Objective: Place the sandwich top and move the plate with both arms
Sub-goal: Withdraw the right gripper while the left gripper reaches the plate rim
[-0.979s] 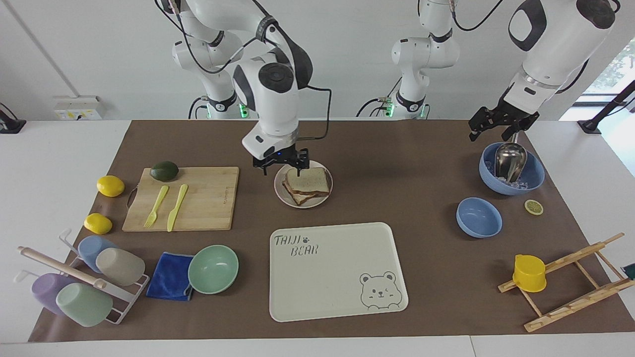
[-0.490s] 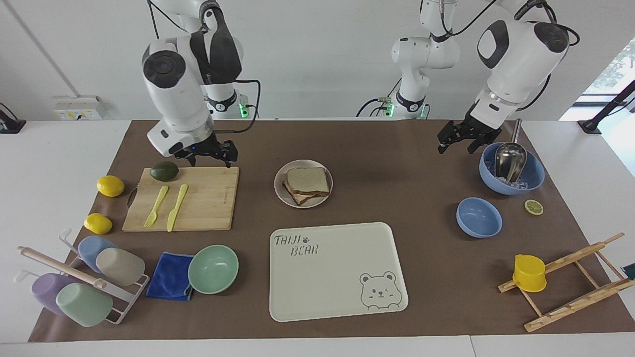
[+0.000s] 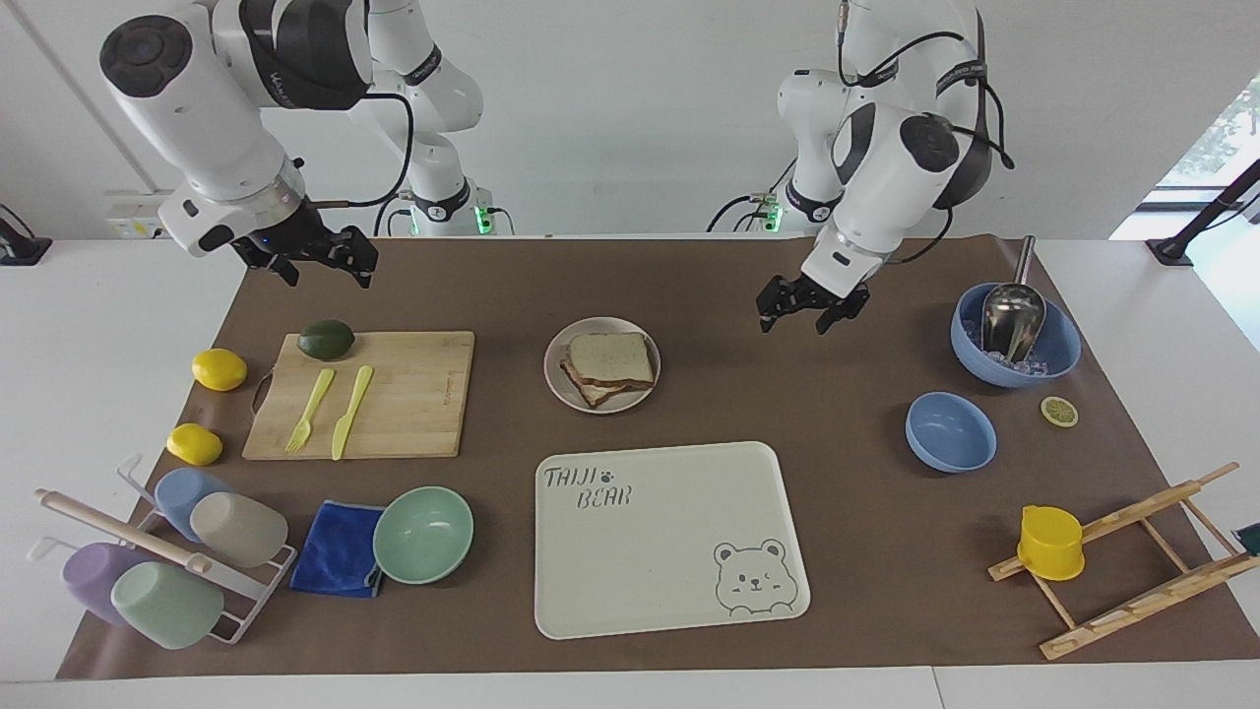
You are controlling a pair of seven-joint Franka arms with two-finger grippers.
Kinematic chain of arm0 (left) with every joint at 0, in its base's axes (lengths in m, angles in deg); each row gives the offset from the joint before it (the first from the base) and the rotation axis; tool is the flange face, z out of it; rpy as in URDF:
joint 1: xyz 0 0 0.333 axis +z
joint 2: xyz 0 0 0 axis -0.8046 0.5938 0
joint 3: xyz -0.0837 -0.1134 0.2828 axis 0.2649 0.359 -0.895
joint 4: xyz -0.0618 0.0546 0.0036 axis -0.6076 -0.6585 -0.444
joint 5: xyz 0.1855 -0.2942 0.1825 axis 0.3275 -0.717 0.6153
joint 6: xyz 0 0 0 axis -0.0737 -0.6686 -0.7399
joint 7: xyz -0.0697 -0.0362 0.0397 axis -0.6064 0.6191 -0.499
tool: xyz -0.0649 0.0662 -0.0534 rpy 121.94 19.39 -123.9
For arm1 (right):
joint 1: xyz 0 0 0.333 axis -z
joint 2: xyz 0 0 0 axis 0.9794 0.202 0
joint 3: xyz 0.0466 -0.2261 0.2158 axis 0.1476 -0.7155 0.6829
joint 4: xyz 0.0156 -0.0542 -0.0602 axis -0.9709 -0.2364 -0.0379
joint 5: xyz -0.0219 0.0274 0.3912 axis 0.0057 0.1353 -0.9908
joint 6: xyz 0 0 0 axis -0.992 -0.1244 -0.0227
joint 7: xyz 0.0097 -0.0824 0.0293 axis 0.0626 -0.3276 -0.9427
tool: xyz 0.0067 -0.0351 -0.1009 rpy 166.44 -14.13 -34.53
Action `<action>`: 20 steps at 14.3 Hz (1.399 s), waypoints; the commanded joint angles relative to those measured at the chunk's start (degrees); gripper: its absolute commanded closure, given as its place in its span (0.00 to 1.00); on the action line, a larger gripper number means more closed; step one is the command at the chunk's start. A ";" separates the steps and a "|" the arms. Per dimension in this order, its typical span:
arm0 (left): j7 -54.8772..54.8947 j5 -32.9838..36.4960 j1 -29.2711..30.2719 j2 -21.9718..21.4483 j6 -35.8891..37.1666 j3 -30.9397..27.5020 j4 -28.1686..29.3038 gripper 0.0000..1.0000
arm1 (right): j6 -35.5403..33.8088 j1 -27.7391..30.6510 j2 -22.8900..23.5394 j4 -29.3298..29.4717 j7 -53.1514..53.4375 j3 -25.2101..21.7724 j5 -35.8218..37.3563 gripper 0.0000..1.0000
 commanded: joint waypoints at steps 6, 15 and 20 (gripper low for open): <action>-3.19 -6.93 -11.40 10.65 -18.19 -0.96 2.93 0.00 | -1.31 -2.95 2.37 4.31 -1.84 -5.45 0.74 0.00; -3.19 -7.46 -13.70 13.12 -18.66 -0.87 2.85 0.00 | -1.22 -2.95 2.55 5.53 -3.43 -6.77 -1.28 0.00; -3.28 -8.69 -15.19 12.77 -18.48 -0.87 3.63 0.01 | 1.25 -2.42 2.46 5.71 -4.13 -6.95 -0.84 0.00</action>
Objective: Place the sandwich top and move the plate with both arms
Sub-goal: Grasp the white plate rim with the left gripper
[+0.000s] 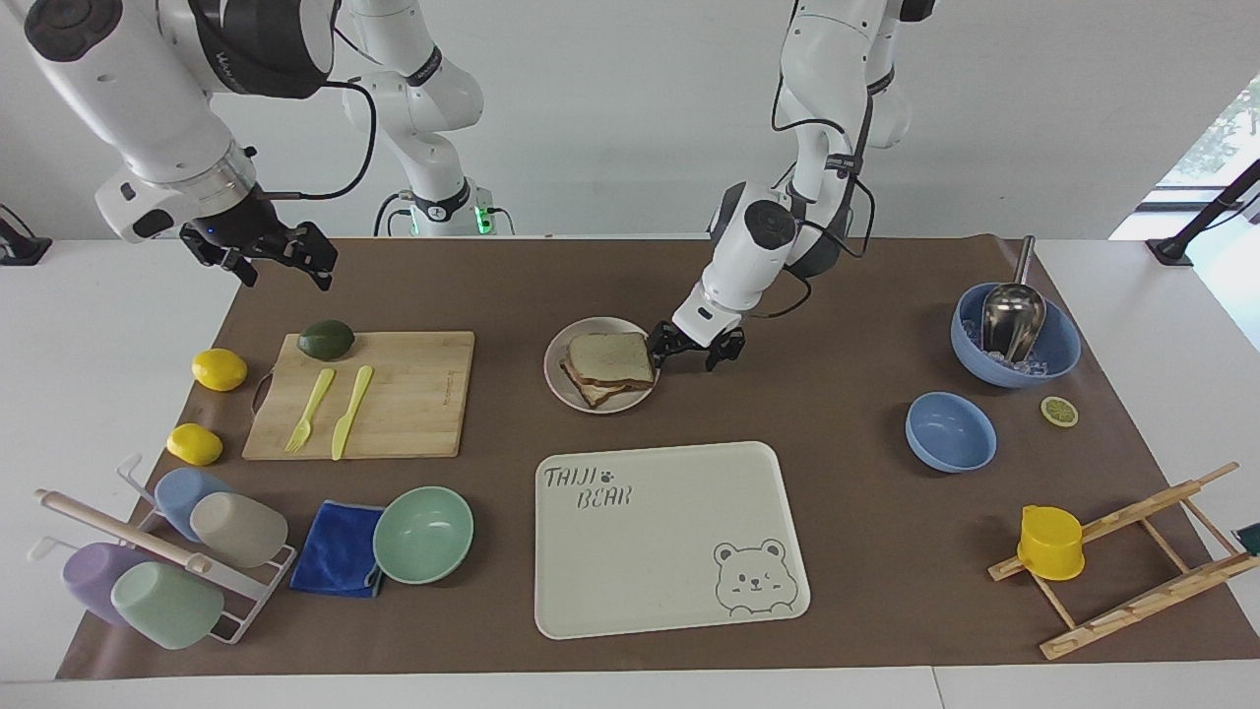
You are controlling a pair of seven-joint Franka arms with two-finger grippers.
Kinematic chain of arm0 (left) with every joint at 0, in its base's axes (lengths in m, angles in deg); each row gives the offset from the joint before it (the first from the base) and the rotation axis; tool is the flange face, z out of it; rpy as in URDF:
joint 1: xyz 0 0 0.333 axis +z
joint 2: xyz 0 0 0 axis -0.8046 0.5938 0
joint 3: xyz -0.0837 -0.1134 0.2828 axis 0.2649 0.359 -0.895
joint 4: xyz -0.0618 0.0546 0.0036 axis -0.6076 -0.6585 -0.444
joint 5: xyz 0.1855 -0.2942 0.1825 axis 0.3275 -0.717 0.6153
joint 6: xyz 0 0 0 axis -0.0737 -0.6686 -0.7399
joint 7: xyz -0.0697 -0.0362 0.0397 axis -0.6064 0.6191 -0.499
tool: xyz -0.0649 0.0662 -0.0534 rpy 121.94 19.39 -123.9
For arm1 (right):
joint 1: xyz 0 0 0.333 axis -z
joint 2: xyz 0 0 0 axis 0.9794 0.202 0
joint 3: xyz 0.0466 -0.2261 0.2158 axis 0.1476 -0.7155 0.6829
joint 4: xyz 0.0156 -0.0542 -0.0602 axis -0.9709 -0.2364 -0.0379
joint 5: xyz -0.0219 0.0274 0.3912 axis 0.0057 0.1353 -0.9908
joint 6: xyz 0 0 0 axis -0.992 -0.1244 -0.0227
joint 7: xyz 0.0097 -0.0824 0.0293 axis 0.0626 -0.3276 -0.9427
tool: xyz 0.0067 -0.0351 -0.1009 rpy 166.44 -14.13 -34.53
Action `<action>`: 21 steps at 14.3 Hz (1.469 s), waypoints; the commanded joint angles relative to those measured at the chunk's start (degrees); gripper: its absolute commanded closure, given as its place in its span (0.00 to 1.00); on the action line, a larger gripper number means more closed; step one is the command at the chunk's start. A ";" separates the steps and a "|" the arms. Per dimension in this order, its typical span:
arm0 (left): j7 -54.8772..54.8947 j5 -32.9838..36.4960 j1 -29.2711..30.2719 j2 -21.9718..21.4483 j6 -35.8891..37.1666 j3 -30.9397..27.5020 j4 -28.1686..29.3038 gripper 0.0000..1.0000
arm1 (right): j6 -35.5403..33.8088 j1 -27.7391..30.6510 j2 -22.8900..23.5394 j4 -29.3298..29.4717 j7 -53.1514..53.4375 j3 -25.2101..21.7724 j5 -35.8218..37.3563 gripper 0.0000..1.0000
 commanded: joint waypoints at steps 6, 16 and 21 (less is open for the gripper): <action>-0.32 -0.99 -1.81 -0.12 -1.01 -0.90 2.23 0.03 | 0.63 -0.36 0.52 0.66 -2.70 -1.51 -0.98 0.00; -0.23 -2.48 -3.66 0.67 -1.54 -0.90 2.14 0.40 | 0.71 -0.54 0.17 -0.39 -2.78 -0.90 -0.98 0.00; -0.23 -4.07 -3.84 0.76 -2.33 -0.90 2.14 0.64 | 0.71 -0.63 0.17 -0.39 -2.61 -0.90 -0.98 0.00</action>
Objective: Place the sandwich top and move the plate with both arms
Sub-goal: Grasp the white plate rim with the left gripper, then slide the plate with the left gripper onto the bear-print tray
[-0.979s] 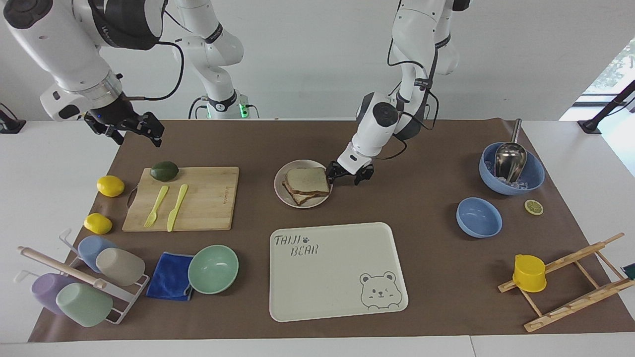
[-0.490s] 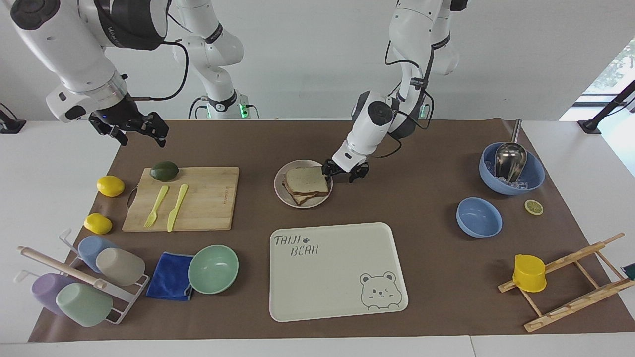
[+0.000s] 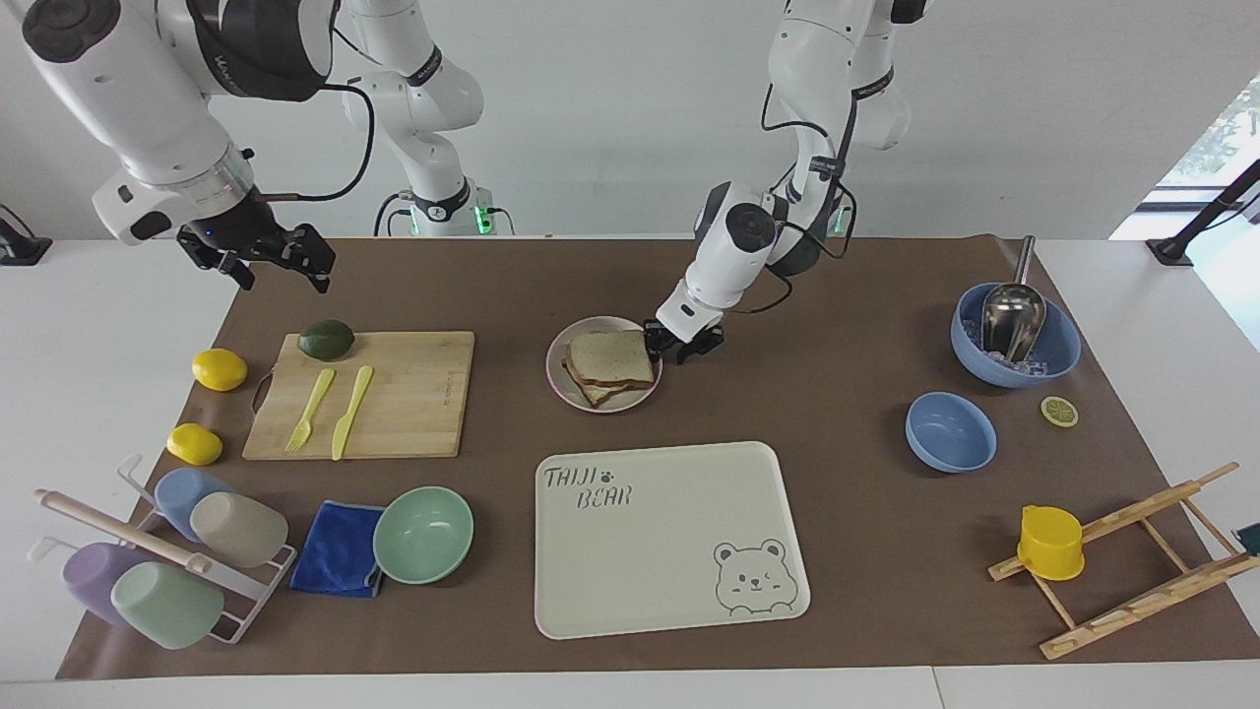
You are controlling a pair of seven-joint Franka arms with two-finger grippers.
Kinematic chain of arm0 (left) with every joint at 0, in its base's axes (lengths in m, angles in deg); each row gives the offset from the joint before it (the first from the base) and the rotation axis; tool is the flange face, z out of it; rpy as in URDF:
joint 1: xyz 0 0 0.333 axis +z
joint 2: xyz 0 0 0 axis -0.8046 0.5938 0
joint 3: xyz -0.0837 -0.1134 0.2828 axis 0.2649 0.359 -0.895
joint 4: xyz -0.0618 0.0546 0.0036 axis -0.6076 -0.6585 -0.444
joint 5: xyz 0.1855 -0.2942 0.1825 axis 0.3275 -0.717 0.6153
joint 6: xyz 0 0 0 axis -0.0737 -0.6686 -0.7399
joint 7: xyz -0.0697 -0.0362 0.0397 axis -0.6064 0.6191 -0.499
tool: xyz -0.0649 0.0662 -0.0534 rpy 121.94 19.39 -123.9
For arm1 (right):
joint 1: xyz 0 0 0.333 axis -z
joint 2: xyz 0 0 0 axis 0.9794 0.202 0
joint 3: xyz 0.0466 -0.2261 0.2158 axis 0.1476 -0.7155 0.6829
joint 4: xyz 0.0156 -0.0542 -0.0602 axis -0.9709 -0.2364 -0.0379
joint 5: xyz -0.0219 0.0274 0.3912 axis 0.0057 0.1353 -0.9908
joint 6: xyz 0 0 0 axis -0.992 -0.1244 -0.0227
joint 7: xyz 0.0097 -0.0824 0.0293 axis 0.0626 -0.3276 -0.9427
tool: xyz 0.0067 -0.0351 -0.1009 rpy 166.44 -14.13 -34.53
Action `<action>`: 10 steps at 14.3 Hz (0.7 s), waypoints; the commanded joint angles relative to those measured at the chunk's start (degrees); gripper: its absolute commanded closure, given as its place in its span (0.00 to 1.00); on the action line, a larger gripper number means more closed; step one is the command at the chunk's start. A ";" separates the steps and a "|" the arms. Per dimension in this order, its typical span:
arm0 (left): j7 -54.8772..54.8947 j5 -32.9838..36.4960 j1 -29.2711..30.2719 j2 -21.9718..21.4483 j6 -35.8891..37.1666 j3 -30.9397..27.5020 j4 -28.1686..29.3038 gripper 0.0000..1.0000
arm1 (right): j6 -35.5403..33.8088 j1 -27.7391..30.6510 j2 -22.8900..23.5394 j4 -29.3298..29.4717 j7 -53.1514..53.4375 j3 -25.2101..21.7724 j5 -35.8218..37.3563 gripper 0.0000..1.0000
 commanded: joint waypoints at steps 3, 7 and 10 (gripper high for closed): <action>-0.08 -2.88 -1.34 -0.01 -2.03 -0.88 0.75 1.00 | 0.46 0.05 0.03 -0.27 -1.51 -0.09 -0.98 0.00; -0.25 -5.17 -1.78 -0.01 -1.94 -0.97 0.75 1.00 | 0.46 0.05 0.03 -0.36 -1.24 0.08 -0.98 0.00; -0.34 -5.88 -1.43 -0.01 -1.68 -0.97 0.31 1.00 | 0.46 0.05 0.03 -0.36 -1.24 0.09 -0.98 0.00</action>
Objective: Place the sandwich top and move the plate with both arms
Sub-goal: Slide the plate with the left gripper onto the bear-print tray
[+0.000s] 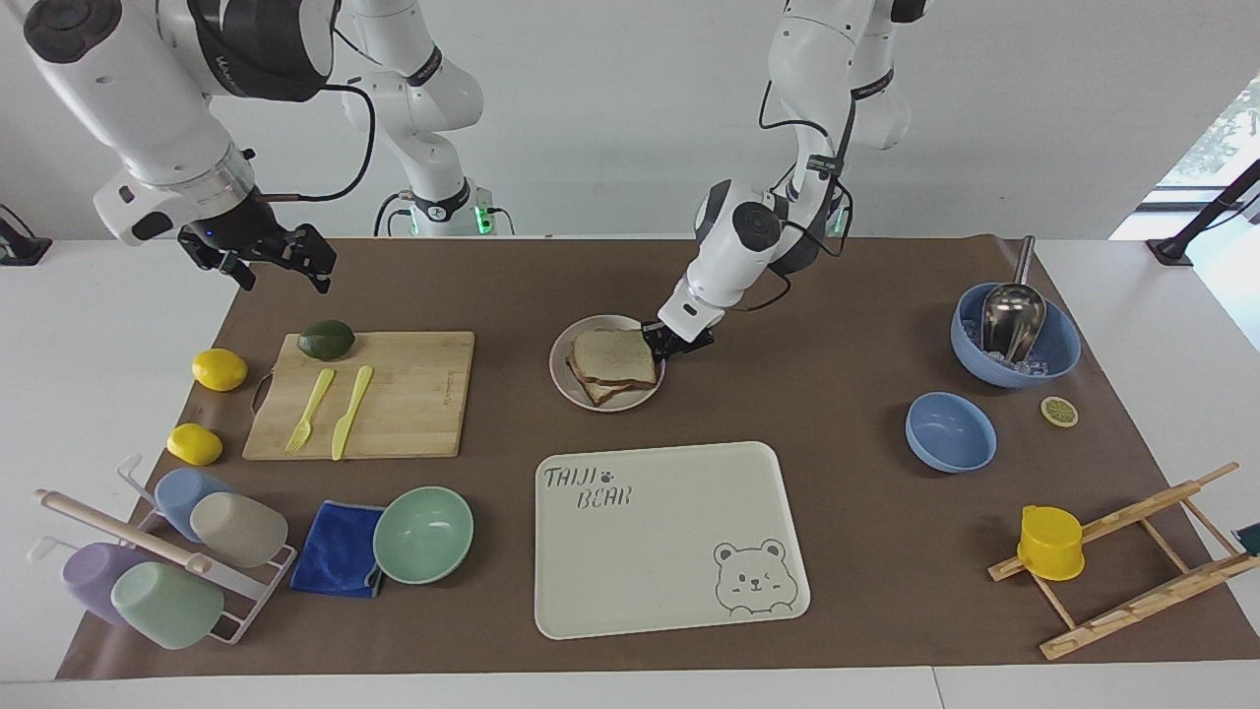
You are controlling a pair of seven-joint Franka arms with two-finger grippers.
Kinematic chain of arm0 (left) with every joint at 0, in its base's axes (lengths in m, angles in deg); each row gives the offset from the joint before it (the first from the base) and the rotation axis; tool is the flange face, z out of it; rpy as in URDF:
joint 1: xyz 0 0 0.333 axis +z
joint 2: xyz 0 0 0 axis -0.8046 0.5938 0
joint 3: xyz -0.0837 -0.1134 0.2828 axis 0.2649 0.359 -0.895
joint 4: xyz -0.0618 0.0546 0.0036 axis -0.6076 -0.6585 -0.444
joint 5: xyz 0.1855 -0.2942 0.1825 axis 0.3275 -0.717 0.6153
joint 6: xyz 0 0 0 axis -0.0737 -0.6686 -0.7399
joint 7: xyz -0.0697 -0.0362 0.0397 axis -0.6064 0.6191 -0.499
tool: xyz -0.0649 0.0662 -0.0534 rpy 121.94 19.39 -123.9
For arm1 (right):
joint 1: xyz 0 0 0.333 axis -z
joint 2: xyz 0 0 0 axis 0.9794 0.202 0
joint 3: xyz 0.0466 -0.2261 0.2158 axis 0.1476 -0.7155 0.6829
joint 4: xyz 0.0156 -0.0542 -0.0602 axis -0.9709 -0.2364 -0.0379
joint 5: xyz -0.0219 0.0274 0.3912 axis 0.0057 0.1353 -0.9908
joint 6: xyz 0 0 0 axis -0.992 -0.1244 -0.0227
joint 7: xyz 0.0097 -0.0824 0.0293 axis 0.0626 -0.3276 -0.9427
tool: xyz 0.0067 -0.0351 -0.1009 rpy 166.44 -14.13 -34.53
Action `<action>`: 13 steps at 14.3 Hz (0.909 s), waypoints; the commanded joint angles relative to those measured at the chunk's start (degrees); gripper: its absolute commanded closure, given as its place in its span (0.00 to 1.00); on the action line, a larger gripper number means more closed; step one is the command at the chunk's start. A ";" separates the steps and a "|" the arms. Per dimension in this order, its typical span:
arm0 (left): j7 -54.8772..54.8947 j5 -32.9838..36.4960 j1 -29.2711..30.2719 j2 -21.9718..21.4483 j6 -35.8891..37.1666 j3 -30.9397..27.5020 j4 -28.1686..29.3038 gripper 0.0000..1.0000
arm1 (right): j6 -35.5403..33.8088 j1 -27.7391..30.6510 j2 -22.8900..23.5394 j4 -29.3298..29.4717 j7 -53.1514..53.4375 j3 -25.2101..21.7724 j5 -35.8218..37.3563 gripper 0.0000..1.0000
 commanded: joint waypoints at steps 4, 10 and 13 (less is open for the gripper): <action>-0.42 -1.41 2.06 -1.46 2.66 -1.11 -3.41 1.00 | 0.38 -0.03 -0.08 -0.60 -1.24 -0.01 -0.98 0.00; -0.34 -1.15 12.08 4.24 18.32 -1.38 -22.74 1.00 | 0.29 -0.56 -0.25 -0.86 -1.07 -0.01 -0.98 0.00; -0.42 -0.53 14.89 7.92 18.68 -1.38 -27.75 1.00 | 0.29 -0.65 -0.51 -1.21 -0.98 -0.01 -0.98 0.00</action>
